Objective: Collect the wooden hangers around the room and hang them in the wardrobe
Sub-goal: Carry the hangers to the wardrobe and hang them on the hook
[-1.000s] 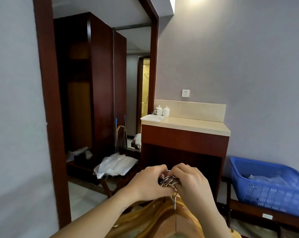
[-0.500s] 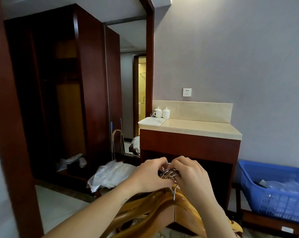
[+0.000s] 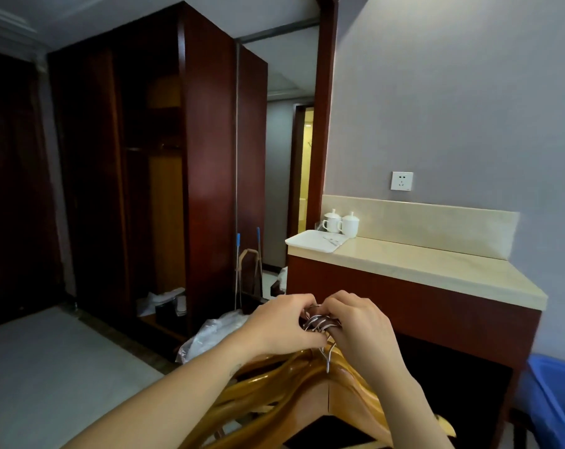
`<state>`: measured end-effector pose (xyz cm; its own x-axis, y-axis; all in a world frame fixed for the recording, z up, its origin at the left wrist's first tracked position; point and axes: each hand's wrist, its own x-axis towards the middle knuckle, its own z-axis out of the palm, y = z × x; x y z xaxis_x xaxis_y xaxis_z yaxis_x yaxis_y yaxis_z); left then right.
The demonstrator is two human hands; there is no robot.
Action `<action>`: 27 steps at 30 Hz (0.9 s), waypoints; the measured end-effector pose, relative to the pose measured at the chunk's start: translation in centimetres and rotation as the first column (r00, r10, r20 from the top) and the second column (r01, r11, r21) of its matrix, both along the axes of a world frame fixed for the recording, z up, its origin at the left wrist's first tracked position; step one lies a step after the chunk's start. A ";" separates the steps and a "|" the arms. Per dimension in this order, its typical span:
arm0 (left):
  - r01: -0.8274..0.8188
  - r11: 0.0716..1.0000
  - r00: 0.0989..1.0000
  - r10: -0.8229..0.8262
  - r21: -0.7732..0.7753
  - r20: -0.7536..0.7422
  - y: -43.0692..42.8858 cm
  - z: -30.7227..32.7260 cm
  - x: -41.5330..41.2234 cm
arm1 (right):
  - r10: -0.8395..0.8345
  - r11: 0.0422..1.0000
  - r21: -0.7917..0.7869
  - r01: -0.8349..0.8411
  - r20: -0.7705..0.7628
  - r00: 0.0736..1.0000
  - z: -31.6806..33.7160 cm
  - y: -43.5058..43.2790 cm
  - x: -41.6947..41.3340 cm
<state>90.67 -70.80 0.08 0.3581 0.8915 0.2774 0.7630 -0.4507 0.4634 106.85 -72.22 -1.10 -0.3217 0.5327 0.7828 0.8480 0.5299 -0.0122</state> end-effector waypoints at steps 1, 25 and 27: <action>-0.031 0.999 1.000 0.031 0.011 -0.004 1.0 0.2 0.2 | 0.017 1.000 0.006 -0.017 0.005 1.000 0.4 1.3 0.2; -0.422 0.904 0.904 0.426 0.071 -0.048 19.5 3.0 -9.4 | 0.415 0.907 -0.103 -0.409 0.039 0.909 2.6 26.6 -9.9; -0.425 0.902 0.901 0.429 0.072 -0.056 20.6 3.5 -11.4 | 0.420 0.904 -0.105 -0.414 0.036 0.907 2.8 28.1 -12.0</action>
